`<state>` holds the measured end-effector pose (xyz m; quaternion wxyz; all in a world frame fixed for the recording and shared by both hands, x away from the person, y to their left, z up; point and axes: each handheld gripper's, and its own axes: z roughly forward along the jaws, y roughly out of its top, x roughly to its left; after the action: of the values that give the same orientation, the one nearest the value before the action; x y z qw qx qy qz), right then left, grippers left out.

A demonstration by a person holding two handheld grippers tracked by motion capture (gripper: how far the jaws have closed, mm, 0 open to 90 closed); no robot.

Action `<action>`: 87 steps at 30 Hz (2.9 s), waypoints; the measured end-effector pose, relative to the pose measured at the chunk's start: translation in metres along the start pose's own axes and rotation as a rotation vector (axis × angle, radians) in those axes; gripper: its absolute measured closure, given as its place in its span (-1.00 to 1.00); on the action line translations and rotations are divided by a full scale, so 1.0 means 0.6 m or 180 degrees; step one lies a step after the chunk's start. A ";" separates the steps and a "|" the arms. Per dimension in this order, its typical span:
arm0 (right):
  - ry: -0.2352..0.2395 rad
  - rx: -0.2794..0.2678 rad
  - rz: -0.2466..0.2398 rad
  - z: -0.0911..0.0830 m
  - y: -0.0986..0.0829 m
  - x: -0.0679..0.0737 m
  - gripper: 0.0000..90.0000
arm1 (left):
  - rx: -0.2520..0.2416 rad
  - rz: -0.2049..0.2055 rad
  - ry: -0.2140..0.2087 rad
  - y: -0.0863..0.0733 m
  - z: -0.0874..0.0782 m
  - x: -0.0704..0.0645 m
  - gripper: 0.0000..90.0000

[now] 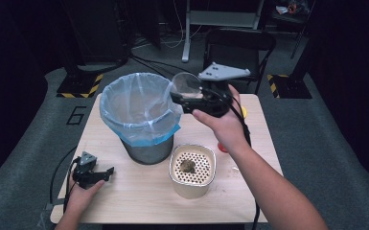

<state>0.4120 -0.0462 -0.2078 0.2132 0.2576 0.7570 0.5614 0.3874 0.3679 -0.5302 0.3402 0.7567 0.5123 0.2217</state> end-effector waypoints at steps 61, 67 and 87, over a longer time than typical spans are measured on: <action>0.0093 0.0435 0.0106 0.200 0.005 0.005 -0.63 | -0.0060 -0.0012 0.0014 -0.002 0.001 -0.002 -0.69; 0.0129 0.0308 0.0138 0.158 -0.002 -0.002 -0.50 | -0.0039 -0.0009 0.0015 -0.001 0.001 -0.002 -0.69; -0.0124 0.0196 0.0021 0.012 -0.106 -0.051 -0.53 | -0.0035 -0.0012 0.0009 -0.001 0.001 -0.002 -0.69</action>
<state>0.4305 -0.0752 -0.2695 0.2181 0.2774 0.7688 0.5334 0.3869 0.3667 -0.5311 0.3440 0.7536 0.5130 0.2250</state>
